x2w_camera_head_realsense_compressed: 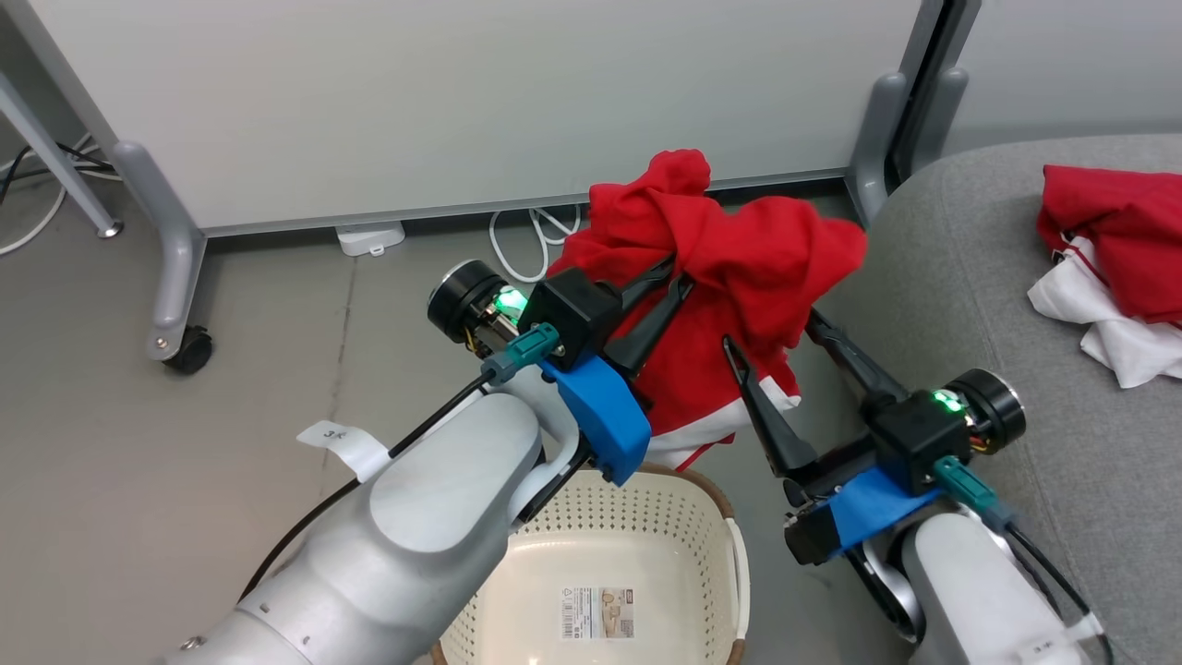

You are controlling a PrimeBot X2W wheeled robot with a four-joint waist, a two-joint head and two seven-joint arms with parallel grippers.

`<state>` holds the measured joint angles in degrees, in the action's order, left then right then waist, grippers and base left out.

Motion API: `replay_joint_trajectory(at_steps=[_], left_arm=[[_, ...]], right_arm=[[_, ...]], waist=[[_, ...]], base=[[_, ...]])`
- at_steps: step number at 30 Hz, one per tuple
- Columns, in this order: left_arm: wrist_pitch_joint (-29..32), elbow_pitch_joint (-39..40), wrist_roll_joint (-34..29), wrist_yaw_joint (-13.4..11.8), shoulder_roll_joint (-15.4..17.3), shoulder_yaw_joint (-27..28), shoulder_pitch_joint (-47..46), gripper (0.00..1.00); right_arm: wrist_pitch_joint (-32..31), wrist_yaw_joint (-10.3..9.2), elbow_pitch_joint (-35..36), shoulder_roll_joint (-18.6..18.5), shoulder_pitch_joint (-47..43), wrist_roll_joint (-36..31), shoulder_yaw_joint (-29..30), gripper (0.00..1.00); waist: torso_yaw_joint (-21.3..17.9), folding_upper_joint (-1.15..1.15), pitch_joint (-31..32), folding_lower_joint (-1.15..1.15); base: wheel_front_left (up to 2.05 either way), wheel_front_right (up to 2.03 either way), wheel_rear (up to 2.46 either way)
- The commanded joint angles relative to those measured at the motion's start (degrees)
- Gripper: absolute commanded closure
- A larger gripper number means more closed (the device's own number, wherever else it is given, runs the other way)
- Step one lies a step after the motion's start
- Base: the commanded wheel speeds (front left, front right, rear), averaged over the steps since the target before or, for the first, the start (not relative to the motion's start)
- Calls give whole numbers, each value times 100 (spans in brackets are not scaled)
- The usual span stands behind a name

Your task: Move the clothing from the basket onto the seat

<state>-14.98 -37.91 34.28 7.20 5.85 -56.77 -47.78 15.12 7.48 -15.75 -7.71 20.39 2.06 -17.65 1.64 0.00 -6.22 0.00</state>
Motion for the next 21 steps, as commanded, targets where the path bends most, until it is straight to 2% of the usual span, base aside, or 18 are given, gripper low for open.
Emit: replay_joint_trajectory(at_steps=[1, 5, 6, 7, 8, 21], left_arm=[[-19, 12, -11, 36, -10, -15, -98, 100], [-20, 23, -10, 37, -36, -61, -113, 100], [-21, 26, -3, 38, -42, -69, -120, 100], [-21, 28, 4, 38, -49, -76, -127, 100], [-22, 30, 13, 37, -56, -85, -129, 100], [-27, -23, 62, 40, -62, -156, -136, 100]], right_arm=[[3, 3, -88, 39, 116, 22, -20, 0], [4, 3, -499, 123, 292, 61, -121, 0], [3, 3, -579, 149, 319, 85, -139, 17], [4, 3, -632, 177, 350, 124, -136, 77], [3, 3, -679, 193, 378, 128, -127, 100], [3, 3, -809, 338, 340, 190, -45, 100]], waist=[[11, 0, -9, 0], [52, 0, -44, 0], [62, 0, -51, 0], [70, 0, -59, 0], [77, 0, -65, 0], [89, 0, -17, 0]], base=[[0, 0, 0], [0, 0, 0], [0, 0, 0], [0, 0, 0], [0, 0, 0], [0, 0, 0]])
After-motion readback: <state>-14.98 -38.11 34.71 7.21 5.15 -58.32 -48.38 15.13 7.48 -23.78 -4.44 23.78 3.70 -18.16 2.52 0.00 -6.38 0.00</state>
